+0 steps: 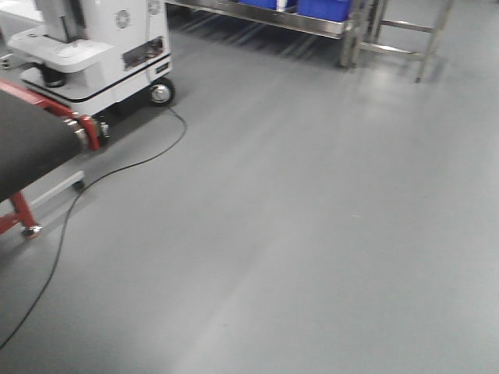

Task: Move and align brake pads A on conveyor
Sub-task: 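Drive the base along the yellow floor line toward the steel table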

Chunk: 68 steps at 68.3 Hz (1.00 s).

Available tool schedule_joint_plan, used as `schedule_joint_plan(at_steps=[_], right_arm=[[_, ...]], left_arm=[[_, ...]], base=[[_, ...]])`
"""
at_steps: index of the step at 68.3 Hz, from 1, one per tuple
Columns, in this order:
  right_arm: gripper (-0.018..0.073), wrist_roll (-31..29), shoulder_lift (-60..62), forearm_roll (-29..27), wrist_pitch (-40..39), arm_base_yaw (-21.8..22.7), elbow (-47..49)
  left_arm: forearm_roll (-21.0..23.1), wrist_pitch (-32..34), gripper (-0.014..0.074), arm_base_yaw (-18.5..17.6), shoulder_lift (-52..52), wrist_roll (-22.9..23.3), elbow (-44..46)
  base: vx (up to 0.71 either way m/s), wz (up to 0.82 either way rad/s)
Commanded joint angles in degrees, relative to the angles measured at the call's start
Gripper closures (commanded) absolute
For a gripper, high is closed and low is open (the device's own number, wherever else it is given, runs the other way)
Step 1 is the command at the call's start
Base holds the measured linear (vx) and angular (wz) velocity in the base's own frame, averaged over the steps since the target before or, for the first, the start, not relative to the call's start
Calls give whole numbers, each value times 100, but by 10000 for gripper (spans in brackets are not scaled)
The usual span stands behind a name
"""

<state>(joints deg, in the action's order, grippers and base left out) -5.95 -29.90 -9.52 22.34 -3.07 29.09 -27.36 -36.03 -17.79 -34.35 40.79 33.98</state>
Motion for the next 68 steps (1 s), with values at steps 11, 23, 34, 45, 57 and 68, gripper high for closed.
schedule_joint_plan(at_steps=[11, 23, 34, 45, 57, 68], right_arm=[[569, -72, -13, -1, -367, 35, 153], [569, -72, -13, -1, -367, 35, 153], [569, -72, -13, -1, -367, 35, 153], [569, -72, -13, -1, -367, 35, 153], [569, -72, -13, -1, -367, 35, 153], [569, -72, -13, -1, -365, 35, 153]], left_arm=[[-126, 336, 603, -16, -11, 25, 150], [-126, 336, 603, -16, -11, 25, 150], [-126, 336, 603, -16, -11, 25, 150], [-126, 336, 603, -16, -11, 25, 150], [-126, 336, 603, -16, -11, 25, 150], [-126, 336, 603, -16, -11, 25, 150]], base=[[-5, -46], [-3, -55], [-1, -65], [0, -71], [1, -65], [6, -43]])
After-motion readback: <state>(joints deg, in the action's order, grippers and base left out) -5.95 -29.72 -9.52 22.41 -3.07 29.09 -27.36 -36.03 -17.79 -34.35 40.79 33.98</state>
